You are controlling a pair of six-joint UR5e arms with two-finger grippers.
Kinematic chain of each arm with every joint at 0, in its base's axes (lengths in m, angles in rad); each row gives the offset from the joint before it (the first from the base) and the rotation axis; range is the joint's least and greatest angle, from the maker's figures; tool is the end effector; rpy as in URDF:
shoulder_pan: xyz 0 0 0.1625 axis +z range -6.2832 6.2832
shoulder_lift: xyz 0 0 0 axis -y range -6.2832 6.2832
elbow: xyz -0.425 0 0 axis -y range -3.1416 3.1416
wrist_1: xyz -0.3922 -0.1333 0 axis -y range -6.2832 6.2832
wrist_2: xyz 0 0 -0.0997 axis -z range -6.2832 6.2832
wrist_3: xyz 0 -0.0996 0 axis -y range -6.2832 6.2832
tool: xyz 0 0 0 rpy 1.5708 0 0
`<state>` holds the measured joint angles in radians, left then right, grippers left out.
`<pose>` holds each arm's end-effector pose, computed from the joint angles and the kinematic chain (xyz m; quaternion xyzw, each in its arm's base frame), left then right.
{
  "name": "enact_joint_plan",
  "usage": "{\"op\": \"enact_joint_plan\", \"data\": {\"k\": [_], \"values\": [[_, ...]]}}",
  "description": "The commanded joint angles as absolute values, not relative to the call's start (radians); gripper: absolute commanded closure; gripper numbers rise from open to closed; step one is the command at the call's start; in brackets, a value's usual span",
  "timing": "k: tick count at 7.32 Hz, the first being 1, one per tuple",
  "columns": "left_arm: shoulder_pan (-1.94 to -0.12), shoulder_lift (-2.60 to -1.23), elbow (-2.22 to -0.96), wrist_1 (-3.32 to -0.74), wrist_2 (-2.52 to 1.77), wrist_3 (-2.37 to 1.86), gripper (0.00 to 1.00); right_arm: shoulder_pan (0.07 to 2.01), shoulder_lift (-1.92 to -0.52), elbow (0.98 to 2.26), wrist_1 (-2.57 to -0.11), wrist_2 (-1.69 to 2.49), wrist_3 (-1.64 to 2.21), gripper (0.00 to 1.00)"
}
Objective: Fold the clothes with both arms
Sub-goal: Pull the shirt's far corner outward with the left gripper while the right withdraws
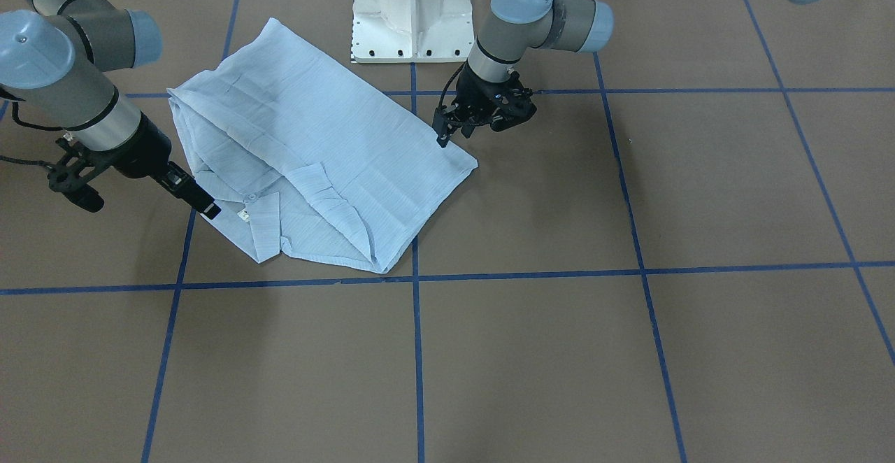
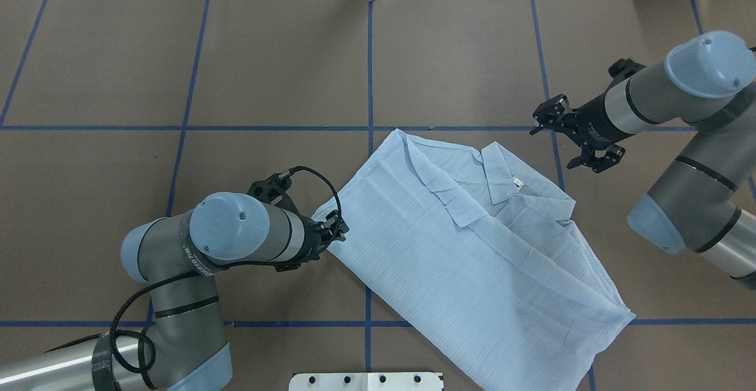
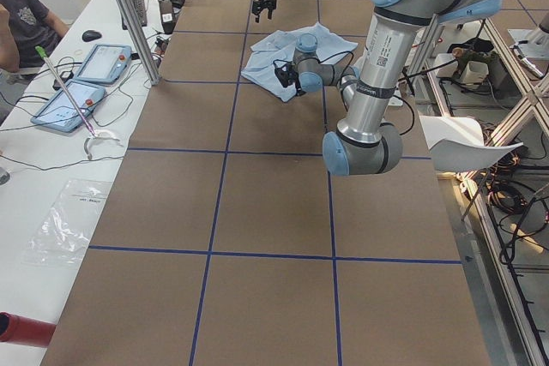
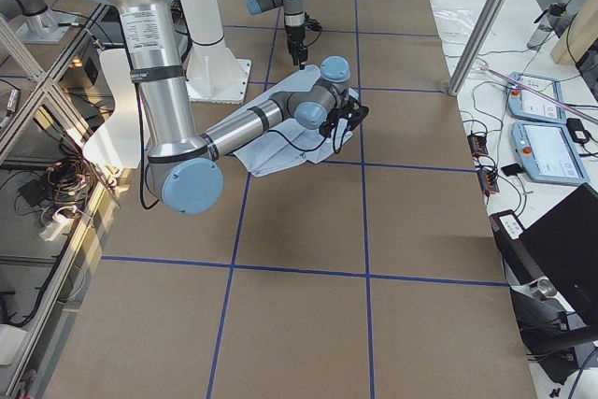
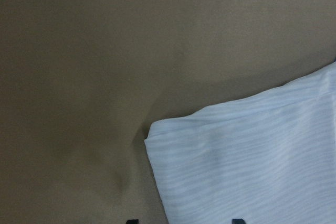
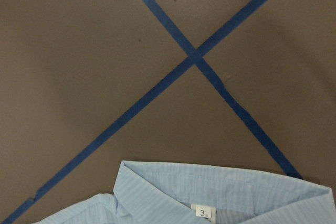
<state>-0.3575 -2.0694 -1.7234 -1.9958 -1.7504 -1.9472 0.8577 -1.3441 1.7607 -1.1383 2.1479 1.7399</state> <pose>0.5673 -0.3352 0.2568 -0.0818 0.5097 -0.2639 0.8148 -0.3215 -0.4924 0.3982 -0.1108 -0.4592 0.3269 0.8185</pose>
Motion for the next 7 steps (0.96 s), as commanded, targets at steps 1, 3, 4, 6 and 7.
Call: {"op": "enact_joint_plan", "data": {"k": [1,3,4,6,7], "values": [[-0.359,-2.072,-1.706,-1.999,-1.743,-1.942,0.44,0.864,-1.325,1.721,-1.137,2.145,1.736,0.0],[-0.359,-2.074,-1.689,-2.0,-1.723,-1.939,0.49,0.864,-1.324,1.707,-1.134,2.143,1.735,0.0],[-0.359,-2.074,-1.689,-2.0,-1.721,-1.942,0.57,0.864,-1.318,1.701,-1.135,2.143,1.735,0.0],[-0.368,-2.075,-1.686,-2.0,-1.694,-1.936,1.0,0.864,-1.312,1.686,-1.132,2.144,1.735,0.0],[-0.395,-2.075,-1.681,-2.0,-1.692,-1.931,1.0,0.864,-1.307,1.683,-1.134,2.145,1.735,0.0]]}}
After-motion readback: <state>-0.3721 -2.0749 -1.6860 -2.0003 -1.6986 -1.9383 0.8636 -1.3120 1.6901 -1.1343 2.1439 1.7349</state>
